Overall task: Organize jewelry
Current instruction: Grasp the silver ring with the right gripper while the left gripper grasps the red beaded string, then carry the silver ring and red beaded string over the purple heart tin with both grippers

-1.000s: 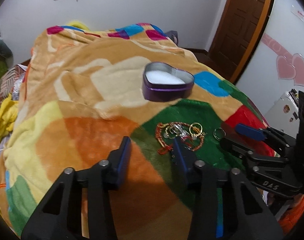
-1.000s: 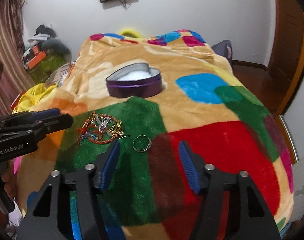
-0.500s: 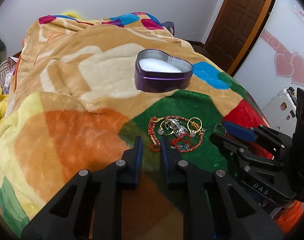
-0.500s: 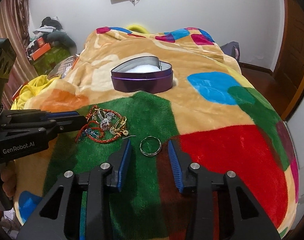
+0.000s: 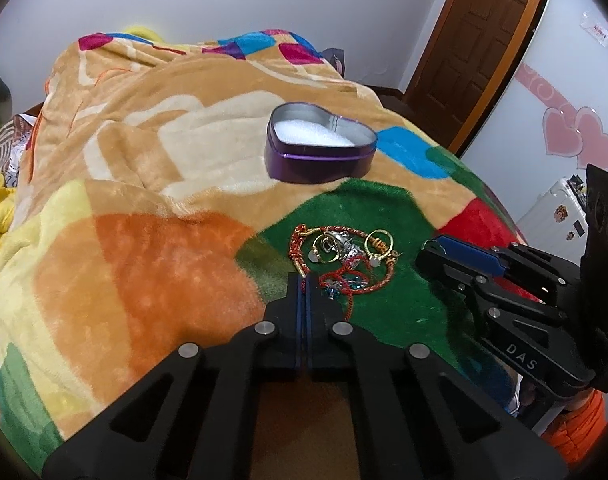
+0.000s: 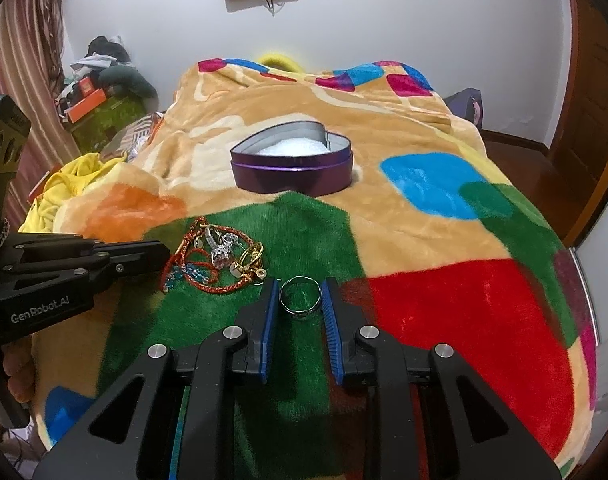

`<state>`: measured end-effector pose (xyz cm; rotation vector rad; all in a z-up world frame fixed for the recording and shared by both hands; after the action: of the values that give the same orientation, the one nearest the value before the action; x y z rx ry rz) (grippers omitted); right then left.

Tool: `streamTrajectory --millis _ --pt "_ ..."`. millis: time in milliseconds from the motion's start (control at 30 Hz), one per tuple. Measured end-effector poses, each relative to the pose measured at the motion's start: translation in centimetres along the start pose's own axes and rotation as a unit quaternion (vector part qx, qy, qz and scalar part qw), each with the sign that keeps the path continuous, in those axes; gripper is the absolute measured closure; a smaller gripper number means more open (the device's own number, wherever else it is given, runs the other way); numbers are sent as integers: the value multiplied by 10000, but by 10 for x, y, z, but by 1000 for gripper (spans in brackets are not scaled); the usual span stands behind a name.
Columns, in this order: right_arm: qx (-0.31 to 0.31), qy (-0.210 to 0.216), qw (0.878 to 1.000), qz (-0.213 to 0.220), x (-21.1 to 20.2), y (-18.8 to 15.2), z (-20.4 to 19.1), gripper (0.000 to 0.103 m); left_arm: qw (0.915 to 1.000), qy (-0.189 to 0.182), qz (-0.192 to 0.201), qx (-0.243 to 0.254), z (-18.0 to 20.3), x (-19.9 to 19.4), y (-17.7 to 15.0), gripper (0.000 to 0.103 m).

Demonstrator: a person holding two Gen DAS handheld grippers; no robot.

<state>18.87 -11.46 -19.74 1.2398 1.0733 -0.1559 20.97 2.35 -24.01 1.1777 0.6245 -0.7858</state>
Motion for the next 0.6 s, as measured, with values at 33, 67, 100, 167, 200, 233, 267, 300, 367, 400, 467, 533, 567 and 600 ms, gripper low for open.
streamTrajectory --millis 33,67,100,167,200,233,267,300,367,400,467,533,567,600 --pt "2 -11 10000 27 -2 1 -1 83 10000 3 30 -7 0 -3 1 103" --pt "2 -21 10000 62 -4 3 0 83 10000 10 68 -12 1 -6 2 103" --pt "5 -28 10000 89 -5 4 0 83 9999 8 122 -23 0 -11 3 103" --pt "8 -49 9999 145 -8 7 0 83 9997 11 226 -42 0 -19 7 103" --pt "6 -63 9998 172 -10 9 0 83 9996 10 284 -42 0 -24 9 103" --pt "4 -74 9998 198 -11 10 0 83 9994 10 331 -41 0 -28 11 103" --pt "-3 -87 9997 234 -13 12 -1 83 9992 9 386 -38 1 -32 13 103" --pt "-5 -101 9996 262 -15 12 -2 83 9990 5 445 -31 1 -37 15 103" --pt "-10 -122 9994 330 -19 16 -3 83 9984 9 561 -10 3 -46 20 103" --pt "-6 -132 9992 365 -22 17 -3 83 9980 11 637 13 4 -52 23 103" --pt "-10 -152 9989 444 -26 22 -4 83 9972 5 743 37 6 -59 28 103" --pt "-33 -179 9985 525 -31 26 -6 83 9963 -32 855 48 8 -67 34 103" --pt "-52 -194 9982 573 -34 28 -5 83 9957 -51 924 60 9 -72 38 103" --pt "-73 -216 9978 621 -37 31 -6 83 9950 -48 992 81 11 -76 41 103"
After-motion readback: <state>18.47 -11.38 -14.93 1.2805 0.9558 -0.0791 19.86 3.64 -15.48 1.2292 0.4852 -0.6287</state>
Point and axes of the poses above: each gripper's, at about its wrist camera, not at the fingertips, and x roughly the way its jaws point, z to its right, y to its top, the point moved 4 cm from there along x, roughly the way its jaws point, and after that the axes turned 6 degrees about -x, right-handed, at the moved point
